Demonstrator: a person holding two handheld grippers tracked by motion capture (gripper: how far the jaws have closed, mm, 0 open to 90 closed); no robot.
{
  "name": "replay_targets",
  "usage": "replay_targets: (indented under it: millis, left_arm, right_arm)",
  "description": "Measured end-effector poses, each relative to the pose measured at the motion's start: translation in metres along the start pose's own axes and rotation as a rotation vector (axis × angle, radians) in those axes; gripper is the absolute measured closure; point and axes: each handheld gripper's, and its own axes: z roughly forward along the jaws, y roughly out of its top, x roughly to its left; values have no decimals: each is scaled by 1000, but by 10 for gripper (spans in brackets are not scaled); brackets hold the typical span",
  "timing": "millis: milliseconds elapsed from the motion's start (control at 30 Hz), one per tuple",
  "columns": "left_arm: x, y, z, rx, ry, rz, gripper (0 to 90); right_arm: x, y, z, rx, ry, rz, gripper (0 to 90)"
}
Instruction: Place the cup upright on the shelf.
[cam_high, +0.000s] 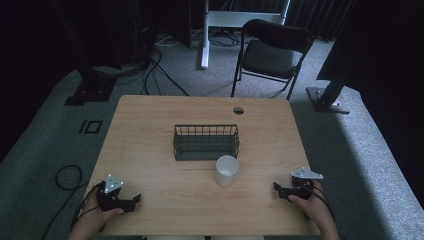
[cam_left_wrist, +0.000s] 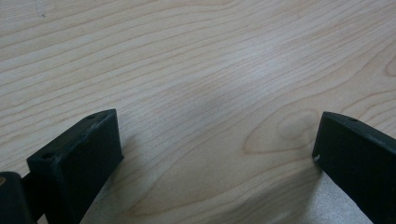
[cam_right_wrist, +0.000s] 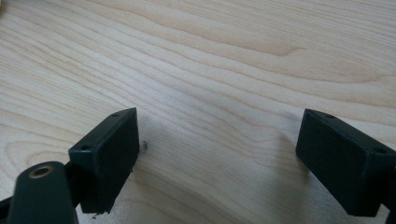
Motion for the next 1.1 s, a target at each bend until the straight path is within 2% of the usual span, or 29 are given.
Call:
replay_targets:
  millis: [200, 1100]
  left_arm:
    - [1, -3, -3, -1, -29, 29, 16]
    - [0, -1, -1, 0, -46, 47, 15]
  right_arm:
    - [0, 0, 0, 0, 3, -1, 129]
    - [-1, 0, 0, 2, 4, -6, 124]
